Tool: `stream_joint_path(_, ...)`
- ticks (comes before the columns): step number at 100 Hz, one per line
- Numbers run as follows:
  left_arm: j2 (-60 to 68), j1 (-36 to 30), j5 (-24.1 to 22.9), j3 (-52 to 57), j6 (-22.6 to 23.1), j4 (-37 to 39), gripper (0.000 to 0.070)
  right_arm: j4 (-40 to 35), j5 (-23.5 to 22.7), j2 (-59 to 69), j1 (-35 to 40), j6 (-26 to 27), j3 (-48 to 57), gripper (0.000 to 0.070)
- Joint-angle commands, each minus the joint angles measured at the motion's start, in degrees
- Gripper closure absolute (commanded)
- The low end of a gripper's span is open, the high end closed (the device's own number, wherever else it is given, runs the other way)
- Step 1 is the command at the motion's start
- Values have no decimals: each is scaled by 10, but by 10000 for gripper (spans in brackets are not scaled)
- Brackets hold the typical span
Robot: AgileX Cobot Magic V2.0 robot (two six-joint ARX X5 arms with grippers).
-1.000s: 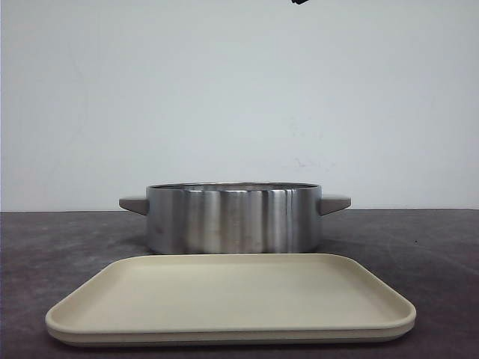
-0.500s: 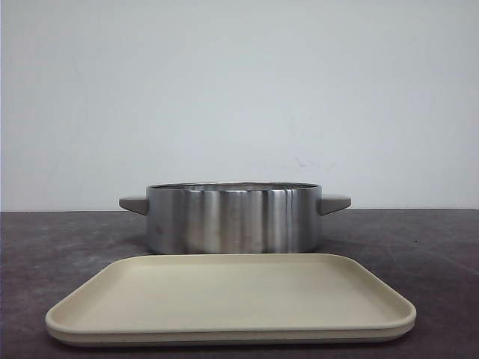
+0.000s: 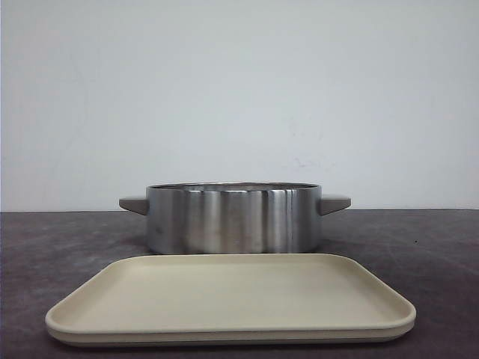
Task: Steam buns
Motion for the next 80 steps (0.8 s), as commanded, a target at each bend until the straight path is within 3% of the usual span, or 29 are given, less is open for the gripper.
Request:
stream_joint_path(1, 3, -5, -4, 5, 8, 5, 700, 7, -1, -26, 3, -2, 6, 691)
stream_joint_path(30, 3, -5, -4, 5, 8, 5, 700, -21, 20, -175, -82, -44, -46, 691)
stream_joint_path(60, 3, -5, -4, 5, 8, 5, 700, 172, -8, -353, -220, -56, -317, 691)
stream_joint_path(80, 3, -5, -4, 5, 8, 5, 700, 200, -17, -483, -296, -54, -481, 692)
